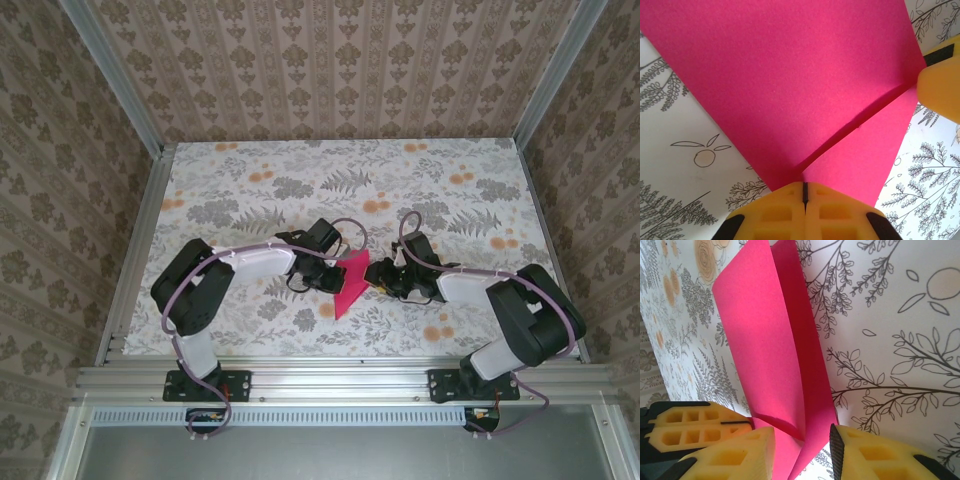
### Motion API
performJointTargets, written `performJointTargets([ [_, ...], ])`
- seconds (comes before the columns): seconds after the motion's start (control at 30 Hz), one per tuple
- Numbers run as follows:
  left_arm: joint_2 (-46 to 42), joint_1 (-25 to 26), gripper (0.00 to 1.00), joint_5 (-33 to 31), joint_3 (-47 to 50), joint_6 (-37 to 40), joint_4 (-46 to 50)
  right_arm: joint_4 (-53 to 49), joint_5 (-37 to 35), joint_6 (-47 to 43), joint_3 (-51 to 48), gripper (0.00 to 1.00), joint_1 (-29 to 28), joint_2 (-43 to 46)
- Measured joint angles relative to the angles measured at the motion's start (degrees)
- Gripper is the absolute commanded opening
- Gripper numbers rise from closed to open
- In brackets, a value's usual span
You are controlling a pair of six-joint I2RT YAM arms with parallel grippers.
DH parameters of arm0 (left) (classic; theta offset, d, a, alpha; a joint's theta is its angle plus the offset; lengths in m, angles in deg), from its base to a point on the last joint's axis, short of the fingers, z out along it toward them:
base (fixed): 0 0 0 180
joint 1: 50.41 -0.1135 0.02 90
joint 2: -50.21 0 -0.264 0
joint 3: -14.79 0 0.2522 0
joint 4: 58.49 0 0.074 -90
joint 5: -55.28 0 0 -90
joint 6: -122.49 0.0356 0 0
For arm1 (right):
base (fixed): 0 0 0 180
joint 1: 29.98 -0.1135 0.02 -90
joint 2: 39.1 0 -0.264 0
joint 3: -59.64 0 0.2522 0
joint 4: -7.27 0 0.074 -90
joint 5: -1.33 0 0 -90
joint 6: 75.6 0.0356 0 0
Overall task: Fold a paper plane with a square sheet of paper (pick it up from the middle)
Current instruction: Third fold the triangle at the center of the table.
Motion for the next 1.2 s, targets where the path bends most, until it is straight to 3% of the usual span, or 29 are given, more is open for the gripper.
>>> performJointTargets([
  [0.73, 1.33, 0.02, 0.02, -0.37, 0.02, 0.44, -0.04, 3.98, 5.66, 0.59, 3.15, 0.35, -0.63, -6.73],
  [0.9, 1.33, 0.0, 0.03, -0.39, 0.02, 0.55, -0.04, 1.86, 7.02, -2.45, 5.62, 0.26, -0.74, -8.26],
  [1.0, 1.33, 0.0, 0.08, -0.46, 0.02, 0.55, -0.04, 0.2, 7.23, -4.33, 6.67, 0.17, -0.74, -8.44],
  [1.2, -1.36, 0.24, 0.23, -1.92, 0.96, 0.09, -0.17, -1.6, 6.86, -4.52, 6.8, 0.12, -1.14, -8.11],
])
